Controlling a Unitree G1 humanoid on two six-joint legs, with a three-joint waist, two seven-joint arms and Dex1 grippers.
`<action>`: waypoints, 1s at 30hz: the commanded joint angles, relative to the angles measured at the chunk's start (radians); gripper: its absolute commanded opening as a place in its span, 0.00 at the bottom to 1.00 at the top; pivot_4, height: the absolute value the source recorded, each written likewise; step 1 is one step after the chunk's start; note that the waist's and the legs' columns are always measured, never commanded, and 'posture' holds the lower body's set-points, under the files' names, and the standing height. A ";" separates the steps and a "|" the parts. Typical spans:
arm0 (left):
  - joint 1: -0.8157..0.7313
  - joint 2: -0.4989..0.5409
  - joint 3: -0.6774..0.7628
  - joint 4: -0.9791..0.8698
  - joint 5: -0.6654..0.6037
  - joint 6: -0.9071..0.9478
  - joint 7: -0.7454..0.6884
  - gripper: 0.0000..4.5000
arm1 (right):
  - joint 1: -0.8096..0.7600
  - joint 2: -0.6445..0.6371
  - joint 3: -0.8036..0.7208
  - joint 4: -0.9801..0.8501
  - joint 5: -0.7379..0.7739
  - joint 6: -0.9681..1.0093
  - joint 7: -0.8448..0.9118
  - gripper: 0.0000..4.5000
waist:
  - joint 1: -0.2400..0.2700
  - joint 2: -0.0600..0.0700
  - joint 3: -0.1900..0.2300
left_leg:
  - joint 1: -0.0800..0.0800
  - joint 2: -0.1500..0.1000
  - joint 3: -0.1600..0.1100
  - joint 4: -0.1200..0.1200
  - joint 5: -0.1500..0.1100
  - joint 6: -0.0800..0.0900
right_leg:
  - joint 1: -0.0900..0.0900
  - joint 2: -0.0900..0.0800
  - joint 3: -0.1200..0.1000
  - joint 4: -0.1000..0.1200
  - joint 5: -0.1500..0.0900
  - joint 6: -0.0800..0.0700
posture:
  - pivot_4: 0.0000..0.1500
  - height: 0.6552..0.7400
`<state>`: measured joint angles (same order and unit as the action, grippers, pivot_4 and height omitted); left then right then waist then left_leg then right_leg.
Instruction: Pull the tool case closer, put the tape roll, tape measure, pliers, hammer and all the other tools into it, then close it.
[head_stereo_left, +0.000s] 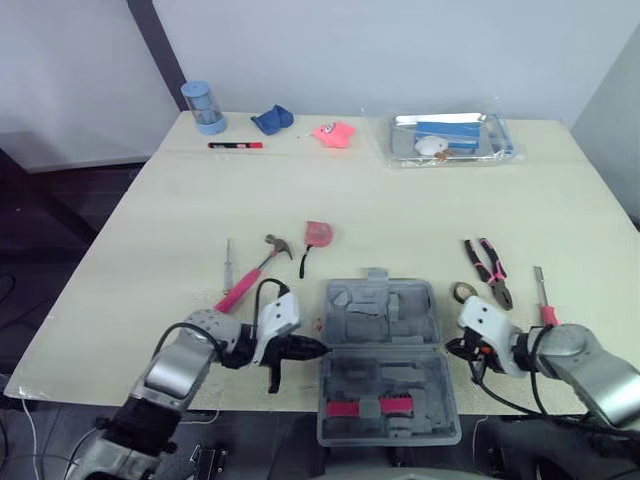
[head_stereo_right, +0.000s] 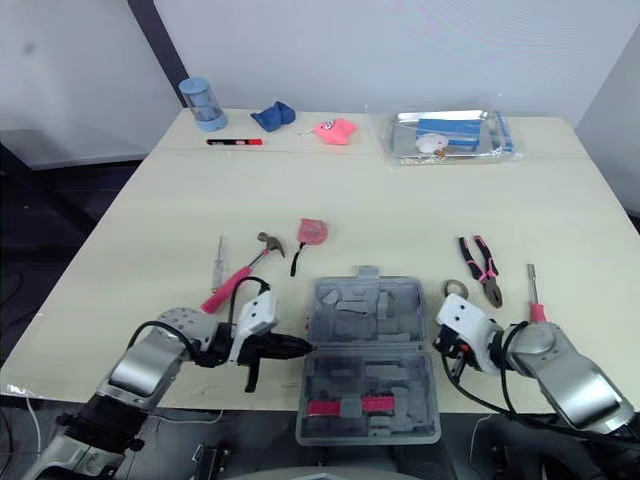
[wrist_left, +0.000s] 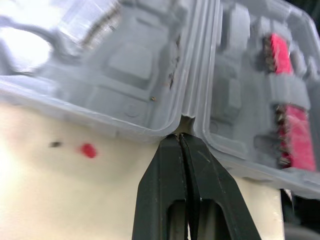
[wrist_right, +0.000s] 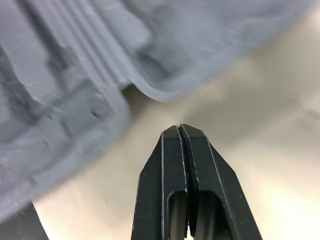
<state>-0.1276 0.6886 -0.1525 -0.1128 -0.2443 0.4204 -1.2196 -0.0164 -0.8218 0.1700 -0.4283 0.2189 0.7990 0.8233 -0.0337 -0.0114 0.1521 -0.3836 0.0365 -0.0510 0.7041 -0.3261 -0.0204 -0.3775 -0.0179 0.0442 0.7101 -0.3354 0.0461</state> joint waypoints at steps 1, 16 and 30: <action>0.046 0.025 0.129 -0.084 -0.096 0.037 0.038 0.02 | 0.091 -0.011 -0.161 -0.067 0.057 -0.060 0.006 0.00 | 0.001 0.000 0.000 | 0.000 0.000 0.000 0.000 0.000 0.000 | 0.000 0.000 0.000 0.000 0.000 0.000 | 1.00 1.00; 0.197 -0.129 0.548 -0.206 -0.447 0.180 0.298 0.30 | 0.344 0.232 -0.595 -0.134 0.314 -0.416 0.045 0.18 | 0.001 0.001 0.001 | 0.002 0.002 0.001 -0.002 0.000 0.000 | 0.001 -0.001 0.001 -0.001 0.000 0.000 | 1.00 1.00; 0.456 -0.009 0.731 0.092 -0.388 -0.083 0.076 1.00 | 0.700 0.259 -0.973 0.102 0.372 -0.659 0.243 0.96 | 0.019 0.006 0.003 | 0.007 0.001 0.001 -0.007 0.000 0.000 | 0.010 0.000 0.000 -0.013 0.000 0.000 | 1.00 1.00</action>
<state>0.3257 0.6710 0.5600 -0.0241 -0.6375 0.3753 -1.1262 0.6758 -0.5628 -0.7654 -0.3289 0.5721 0.1728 1.0540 -0.0147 -0.0051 0.1556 -0.3762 0.0374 -0.0502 0.6968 -0.3265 -0.0205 -0.3676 -0.0181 0.0442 0.6967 -0.3356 0.0458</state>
